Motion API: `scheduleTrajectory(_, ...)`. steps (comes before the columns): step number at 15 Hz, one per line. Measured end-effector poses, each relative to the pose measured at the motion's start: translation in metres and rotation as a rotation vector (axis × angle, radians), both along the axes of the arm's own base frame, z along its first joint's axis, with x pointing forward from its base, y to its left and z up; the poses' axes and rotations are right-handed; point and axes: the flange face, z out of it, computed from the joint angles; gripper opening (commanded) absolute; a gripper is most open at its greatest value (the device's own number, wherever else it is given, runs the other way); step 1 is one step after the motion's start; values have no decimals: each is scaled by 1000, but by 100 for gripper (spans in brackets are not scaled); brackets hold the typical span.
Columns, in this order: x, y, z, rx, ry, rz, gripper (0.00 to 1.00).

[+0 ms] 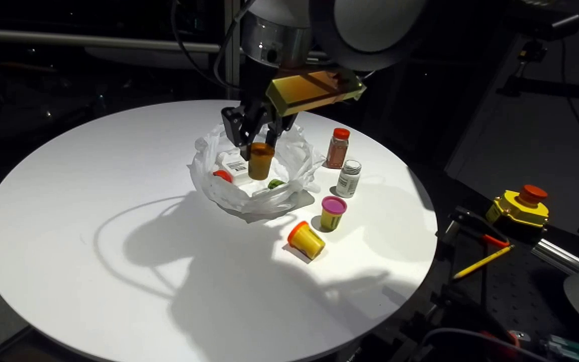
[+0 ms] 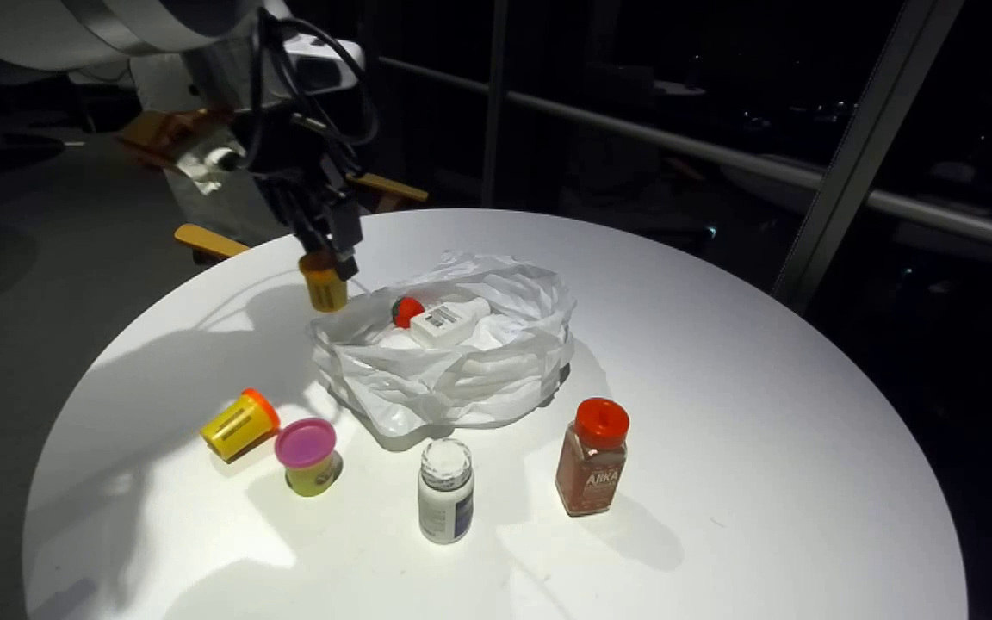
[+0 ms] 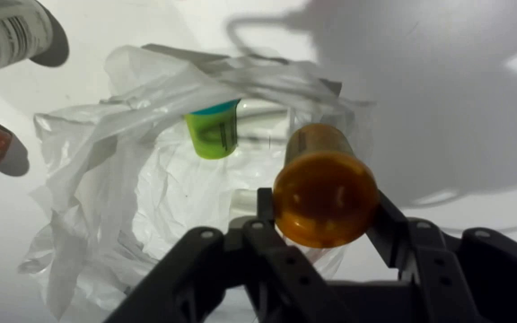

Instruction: Pick up the objects from the plastic bag and put it on the table.

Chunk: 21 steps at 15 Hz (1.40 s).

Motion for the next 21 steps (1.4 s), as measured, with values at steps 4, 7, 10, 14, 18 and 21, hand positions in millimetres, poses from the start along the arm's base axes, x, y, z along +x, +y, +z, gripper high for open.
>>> scheduleTrajectory(4,-58,54,4,-33,59,138,28)
scheduleTrajectory(7,-78,73,-8,-56,55,234,28)
scheduleTrajectory(10,-79,69,-27,-74,27,288,28)
scheduleTrajectory(14,-77,53,-57,-95,22,320,28)
scheduleTrajectory(18,-75,48,-78,-66,20,323,79)
scheduleTrajectory(21,-74,50,-78,-50,12,321,99)
